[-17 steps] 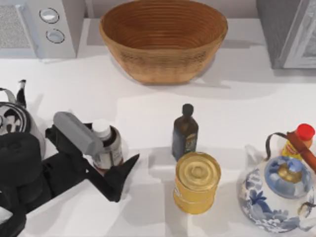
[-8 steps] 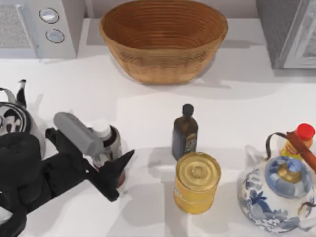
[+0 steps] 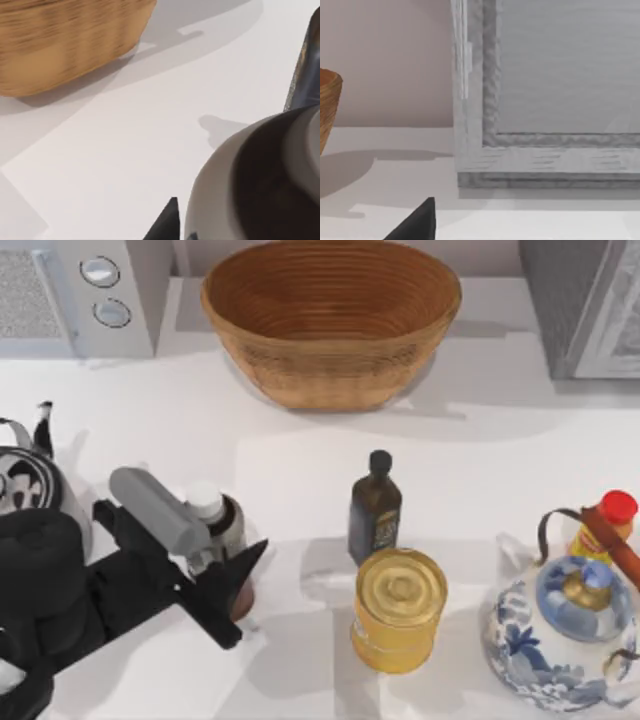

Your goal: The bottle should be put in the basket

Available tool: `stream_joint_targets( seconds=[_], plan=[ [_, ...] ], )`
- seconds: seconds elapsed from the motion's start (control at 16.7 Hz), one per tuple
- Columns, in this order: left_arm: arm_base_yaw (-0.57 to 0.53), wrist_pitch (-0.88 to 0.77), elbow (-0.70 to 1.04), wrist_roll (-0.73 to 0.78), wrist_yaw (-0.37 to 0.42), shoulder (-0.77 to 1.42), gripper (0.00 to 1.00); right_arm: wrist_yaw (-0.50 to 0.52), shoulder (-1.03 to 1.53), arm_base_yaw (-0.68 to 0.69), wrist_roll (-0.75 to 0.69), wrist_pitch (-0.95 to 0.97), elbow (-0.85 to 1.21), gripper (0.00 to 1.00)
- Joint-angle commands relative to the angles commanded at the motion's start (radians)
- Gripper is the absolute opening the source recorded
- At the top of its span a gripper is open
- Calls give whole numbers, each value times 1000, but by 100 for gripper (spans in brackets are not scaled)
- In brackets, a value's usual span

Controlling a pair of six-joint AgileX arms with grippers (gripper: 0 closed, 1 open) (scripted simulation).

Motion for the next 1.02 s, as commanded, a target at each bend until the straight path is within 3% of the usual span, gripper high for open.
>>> stream_joint_targets(
  seconds=[0.6, 0.78, 1.02],
  plan=[
    [4, -12, 10, 6, 7, -12, 0, 0, 0, 0, 0, 0, 0, 100],
    [45, -108, 68, 47, 63, -103, 0, 0, 0, 0, 0, 0, 0, 100],
    [163, -381, 165, 137, 188, -338, 0, 0, 0, 0, 0, 0, 0, 100]
  ],
)
